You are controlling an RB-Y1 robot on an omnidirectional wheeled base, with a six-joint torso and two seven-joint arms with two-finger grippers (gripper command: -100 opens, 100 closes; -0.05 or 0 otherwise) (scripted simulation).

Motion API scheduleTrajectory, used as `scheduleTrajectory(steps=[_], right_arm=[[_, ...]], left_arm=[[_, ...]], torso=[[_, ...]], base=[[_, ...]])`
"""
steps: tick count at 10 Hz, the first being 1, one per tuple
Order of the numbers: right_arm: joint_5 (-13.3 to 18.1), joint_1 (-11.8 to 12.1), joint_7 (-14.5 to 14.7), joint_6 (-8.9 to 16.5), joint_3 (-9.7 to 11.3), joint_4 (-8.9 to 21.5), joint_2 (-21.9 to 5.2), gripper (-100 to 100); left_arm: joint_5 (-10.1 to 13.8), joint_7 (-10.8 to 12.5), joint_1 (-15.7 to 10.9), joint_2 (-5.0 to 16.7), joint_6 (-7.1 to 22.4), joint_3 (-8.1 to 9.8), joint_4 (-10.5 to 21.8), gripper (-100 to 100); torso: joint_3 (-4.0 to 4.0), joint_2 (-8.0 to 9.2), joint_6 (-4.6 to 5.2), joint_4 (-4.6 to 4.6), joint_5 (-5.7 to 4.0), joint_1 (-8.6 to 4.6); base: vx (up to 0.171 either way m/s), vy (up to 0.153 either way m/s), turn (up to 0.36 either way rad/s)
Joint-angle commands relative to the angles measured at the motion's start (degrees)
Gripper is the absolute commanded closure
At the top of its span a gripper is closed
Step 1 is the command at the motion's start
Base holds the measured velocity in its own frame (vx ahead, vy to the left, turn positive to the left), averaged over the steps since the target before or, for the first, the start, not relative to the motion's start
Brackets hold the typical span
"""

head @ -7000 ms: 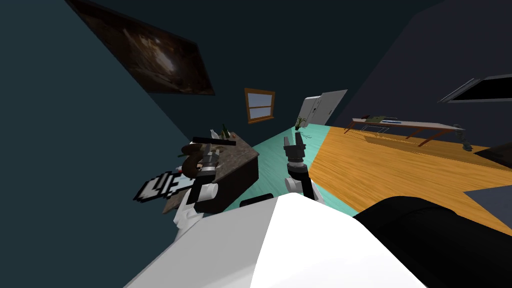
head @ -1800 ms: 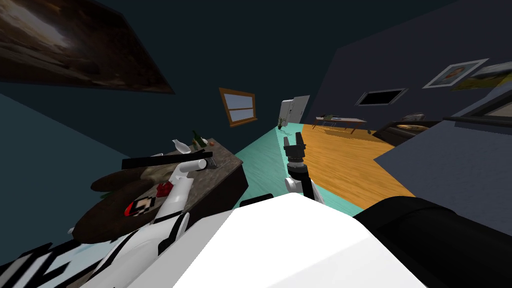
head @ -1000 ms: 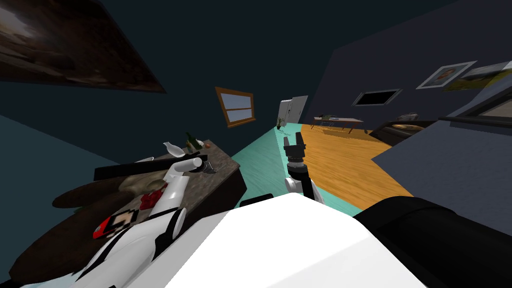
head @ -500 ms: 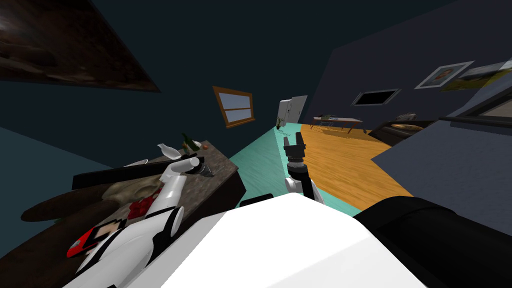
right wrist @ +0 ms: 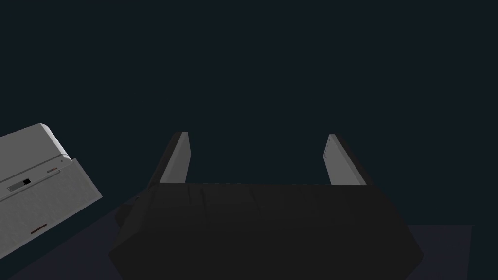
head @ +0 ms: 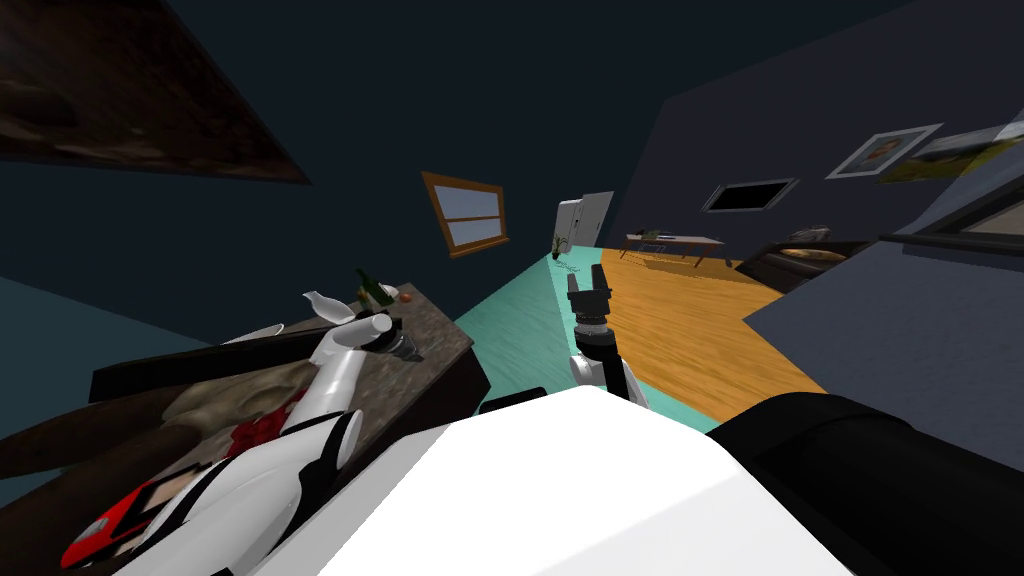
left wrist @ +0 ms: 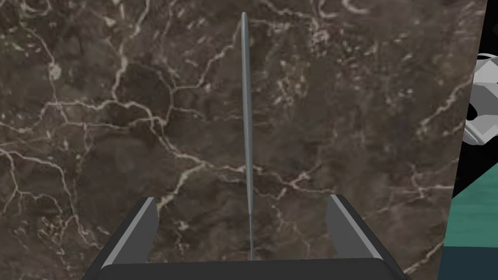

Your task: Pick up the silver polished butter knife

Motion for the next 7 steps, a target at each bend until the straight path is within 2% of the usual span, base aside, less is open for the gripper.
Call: scheduleTrajectory(steps=[1, 2, 3, 4, 5, 7], right_arm=[[0.0, 0.0, 0.0, 0.0, 0.0, 0.0, 0.0, 0], [0.0, 0.0, 0.0, 0.0, 0.0, 0.0, 0.0, 0], [0.0, 0.0, 0.0, 0.0, 0.0, 0.0, 0.0, 0], [0.0, -0.01, 0.0, 0.0, 0.0, 0.0, 0.0, 0], [0.0, -0.01, 0.0, 0.0, 0.0, 0.0, 0.0, 0], [0.0, -0.01, 0.0, 0.0, 0.0, 0.0, 0.0, 0]], left_arm=[[0.5, 0.45, -0.4, 0.45, 1.99, 0.23, 1.57, -100], [0.84, 0.69, -0.51, 0.8, 3.1, 0.43, 2.13, -100], [0.65, 0.67, -0.27, 0.58, 2.51, 0.35, 1.29, -100], [0.69, 0.73, -0.27, 0.61, 2.78, 0.38, 1.34, 0], [0.13, 0.15, 0.17, -0.21, 0.82, 0.15, 2.66, -100], [-0.44, -0.41, 0.61, -1.02, -1.12, -0.08, 3.98, -100]], torso=[[0.0, 0.0, 0.0, 0.0, 0.0, 0.0], [0.01, 0.01, 0.0, 0.0, 0.0, 0.02], [0.04, 0.07, 0.0, 0.01, 0.01, 0.04], [0.1, 0.18, 0.0, 0.04, 0.02, 0.09], [0.15, 0.26, -0.01, 0.06, 0.03, 0.13], [0.15, 0.26, -0.01, 0.05, 0.04, 0.16]], base=[[0.074, -0.035, -0.008], [0.057, -0.029, -0.006], [0.022, -0.012, 0.002], [0.0, 0.0, 0.0], [0.013, 0.001, -0.008], [0.013, 0.003, -0.006]])
